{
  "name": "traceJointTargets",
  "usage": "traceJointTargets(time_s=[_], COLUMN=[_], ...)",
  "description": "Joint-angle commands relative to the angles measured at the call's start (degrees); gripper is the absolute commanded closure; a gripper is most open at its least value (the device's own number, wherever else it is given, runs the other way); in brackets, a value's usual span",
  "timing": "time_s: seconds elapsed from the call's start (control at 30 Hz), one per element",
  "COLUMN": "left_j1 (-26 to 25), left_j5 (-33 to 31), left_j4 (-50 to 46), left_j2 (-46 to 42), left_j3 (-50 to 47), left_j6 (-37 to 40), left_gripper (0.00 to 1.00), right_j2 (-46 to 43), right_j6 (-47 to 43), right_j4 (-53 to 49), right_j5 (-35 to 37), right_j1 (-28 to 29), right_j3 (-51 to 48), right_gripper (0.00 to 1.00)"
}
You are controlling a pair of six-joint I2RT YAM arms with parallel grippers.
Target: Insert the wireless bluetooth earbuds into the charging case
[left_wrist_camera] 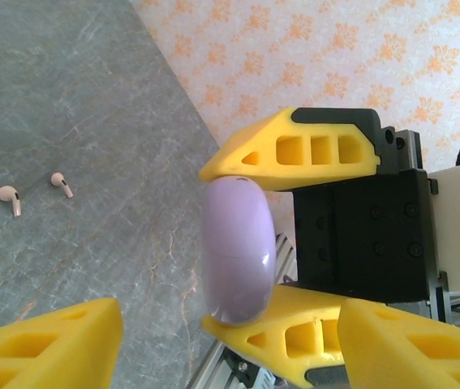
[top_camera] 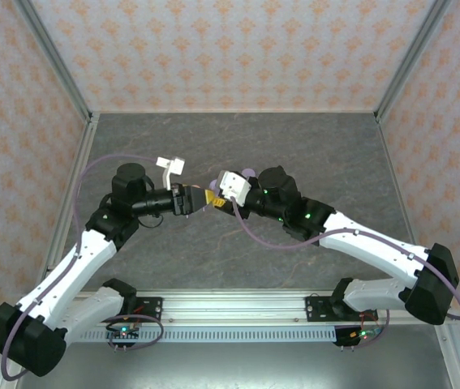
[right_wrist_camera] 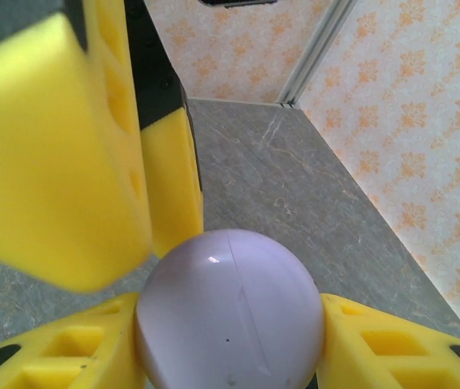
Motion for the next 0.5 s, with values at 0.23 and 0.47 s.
traceJointTargets(time_s=[0.23, 0.47], left_j1=[-2.8, -3.5], left_j5=[-2.1, -2.6], left_j4=[4.1, 4.3], left_j2=[1.8, 2.5], left_j3=[2.6, 2.6], left_j6=[-0.2, -0.1], left_gripper=[0.51, 0.61], right_j2=[0.0, 0.1], right_j6=[1.2, 1.6], right_j4=[0.9, 1.1], right_j5=[-1.4, -2.6], right_j1=[0.2, 0.2], right_j3=[1.2, 1.2], right_gripper=[0.5, 0.5])
